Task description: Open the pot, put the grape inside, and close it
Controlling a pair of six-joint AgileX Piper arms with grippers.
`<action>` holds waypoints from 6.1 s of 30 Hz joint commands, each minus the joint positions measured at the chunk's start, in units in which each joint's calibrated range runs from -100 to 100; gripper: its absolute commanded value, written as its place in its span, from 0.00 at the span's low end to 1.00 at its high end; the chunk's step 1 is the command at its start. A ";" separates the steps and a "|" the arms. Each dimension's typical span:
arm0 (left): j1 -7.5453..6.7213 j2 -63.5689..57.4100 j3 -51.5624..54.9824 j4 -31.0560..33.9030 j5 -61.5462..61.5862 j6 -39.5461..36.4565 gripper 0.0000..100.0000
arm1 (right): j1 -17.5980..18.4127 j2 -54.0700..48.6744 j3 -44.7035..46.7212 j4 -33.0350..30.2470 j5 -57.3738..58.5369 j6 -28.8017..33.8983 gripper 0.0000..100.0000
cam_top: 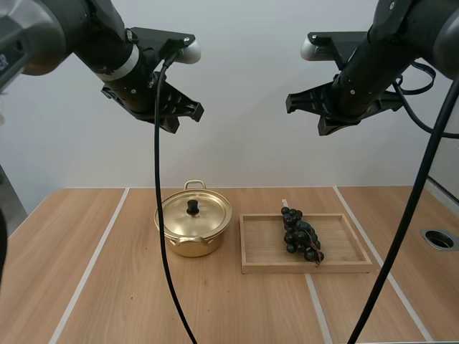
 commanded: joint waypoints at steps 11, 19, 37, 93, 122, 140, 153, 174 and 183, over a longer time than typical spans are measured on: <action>0.07 0.29 -0.50 7.12 -10.12 1.74 0.28 | 0.09 -0.35 -0.72 -0.17 -8.00 -3.49 0.13; 0.07 0.29 -0.50 5.29 -6.20 4.81 1.00 | 0.09 -0.35 -0.72 0.13 -10.07 -10.26 1.00; -3.74 7.76 1.77 -3.00 -2.64 7.27 1.00 | 0.09 -0.35 -0.72 0.53 0.65 -10.26 1.00; -3.99 32.14 7.37 1.73 -16.43 5.94 1.00 | 0.09 -0.35 -0.72 3.52 0.47 -11.40 1.00; -3.99 31.78 5.80 1.95 -9.67 5.41 0.00 | 0.09 -0.35 -0.72 3.52 0.47 -11.40 1.00; -3.99 14.50 -9.26 2.22 1.83 3.60 0.00 | 0.09 8.27 6.73 2.17 4.16 -11.40 1.00; -3.99 -0.86 -11.83 2.22 -4.85 3.60 0.00 | 0.09 12.25 20.09 2.29 1.71 -12.16 1.00; -3.99 -9.42 -11.83 1.18 -7.21 3.60 0.00 | 0.09 25.08 22.40 2.28 -15.07 -12.16 1.00; -3.99 -9.42 -11.83 0.70 -7.38 3.60 0.00 | 0.09 29.54 22.50 2.39 -15.65 -12.47 1.00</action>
